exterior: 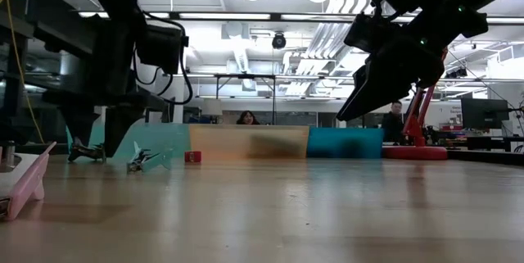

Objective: Pick and place Stapler, Stapler remover, tape
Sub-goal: Put the black staple remover into the green bin

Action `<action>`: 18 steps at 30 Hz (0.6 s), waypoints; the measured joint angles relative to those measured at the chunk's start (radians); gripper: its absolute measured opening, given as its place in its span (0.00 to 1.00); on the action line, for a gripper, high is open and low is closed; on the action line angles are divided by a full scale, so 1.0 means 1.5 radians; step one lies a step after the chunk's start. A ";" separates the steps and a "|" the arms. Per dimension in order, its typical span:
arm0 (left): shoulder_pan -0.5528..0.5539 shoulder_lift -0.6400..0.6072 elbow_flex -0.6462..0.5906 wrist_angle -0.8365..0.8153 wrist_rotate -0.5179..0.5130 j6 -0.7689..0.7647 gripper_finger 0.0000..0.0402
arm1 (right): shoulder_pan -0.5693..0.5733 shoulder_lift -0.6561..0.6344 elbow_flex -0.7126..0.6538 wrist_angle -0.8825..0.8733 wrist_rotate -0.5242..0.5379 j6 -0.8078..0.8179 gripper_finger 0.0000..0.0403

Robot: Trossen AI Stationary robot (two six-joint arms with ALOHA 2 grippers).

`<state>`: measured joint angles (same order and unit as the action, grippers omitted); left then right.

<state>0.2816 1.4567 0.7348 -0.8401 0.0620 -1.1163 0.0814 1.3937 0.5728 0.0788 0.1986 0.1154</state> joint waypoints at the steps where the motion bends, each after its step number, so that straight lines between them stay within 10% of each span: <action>1: 0.000 0.000 0.000 0.000 0.006 -0.004 0.58 | 0.000 0.000 0.000 0.000 0.000 0.001 0.57; 18: 0.000 0.000 0.000 0.003 0.050 0.034 0.23 | 0.000 0.000 0.000 -0.012 0.000 0.005 0.57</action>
<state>0.2813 1.4563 0.7345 -0.8359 0.1371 -1.0652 0.0814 1.3937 0.5728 0.0601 0.1986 0.1230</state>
